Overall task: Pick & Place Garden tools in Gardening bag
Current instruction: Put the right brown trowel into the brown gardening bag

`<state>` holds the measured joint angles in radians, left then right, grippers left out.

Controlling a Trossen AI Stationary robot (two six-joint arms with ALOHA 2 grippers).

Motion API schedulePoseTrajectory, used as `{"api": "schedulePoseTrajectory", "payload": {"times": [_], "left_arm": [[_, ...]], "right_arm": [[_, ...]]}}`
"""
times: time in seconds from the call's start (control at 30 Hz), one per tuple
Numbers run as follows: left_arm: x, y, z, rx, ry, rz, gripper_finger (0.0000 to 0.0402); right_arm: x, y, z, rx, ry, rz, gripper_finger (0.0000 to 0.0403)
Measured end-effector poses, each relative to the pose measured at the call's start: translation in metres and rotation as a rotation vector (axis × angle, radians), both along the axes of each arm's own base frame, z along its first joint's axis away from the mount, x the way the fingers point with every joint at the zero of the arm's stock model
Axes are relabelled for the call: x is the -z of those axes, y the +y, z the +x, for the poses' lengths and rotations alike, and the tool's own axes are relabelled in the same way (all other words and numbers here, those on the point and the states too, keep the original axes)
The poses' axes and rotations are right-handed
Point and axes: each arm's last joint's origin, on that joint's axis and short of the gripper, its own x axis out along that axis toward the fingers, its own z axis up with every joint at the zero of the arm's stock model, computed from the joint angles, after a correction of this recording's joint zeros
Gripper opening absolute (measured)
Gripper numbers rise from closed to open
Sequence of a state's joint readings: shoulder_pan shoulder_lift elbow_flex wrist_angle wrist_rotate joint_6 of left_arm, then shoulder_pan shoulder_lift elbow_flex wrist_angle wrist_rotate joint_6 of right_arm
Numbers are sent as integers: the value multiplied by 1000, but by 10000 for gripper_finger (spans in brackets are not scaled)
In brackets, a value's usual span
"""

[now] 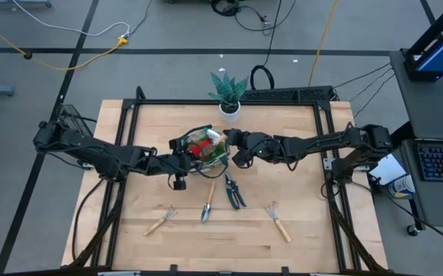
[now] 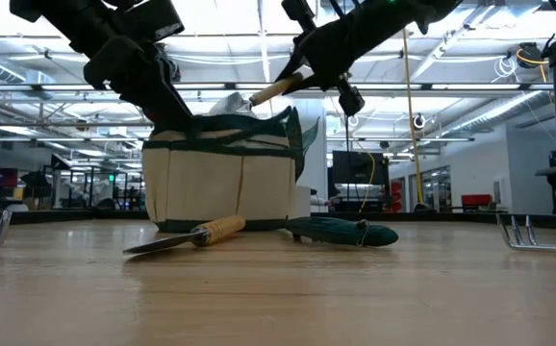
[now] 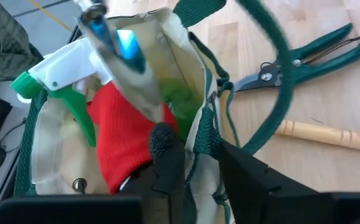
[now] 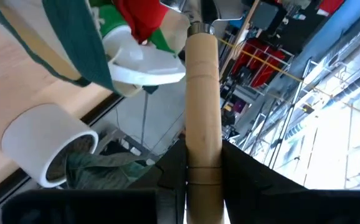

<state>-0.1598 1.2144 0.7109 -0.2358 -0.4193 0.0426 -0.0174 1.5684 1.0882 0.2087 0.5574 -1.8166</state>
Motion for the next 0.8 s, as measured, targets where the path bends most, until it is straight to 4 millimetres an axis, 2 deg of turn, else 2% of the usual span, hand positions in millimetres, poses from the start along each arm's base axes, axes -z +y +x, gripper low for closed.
{"api": "schedulePoseTrajectory", "payload": {"times": [0.33, 0.53, 0.8], "left_arm": [[-1, 8, 2, -1, -11, 8, 9], [-5, 6, 6, 51, -65, -33, 20], [-7, 5, 8, 45, -92, -39, 9]], "right_arm": [[2, 2, 1, -101, 22, 19, 62], [8, 2, 3, -106, 53, 18, 62], [8, -1, 1, 65, 14, 17, 62]]}}
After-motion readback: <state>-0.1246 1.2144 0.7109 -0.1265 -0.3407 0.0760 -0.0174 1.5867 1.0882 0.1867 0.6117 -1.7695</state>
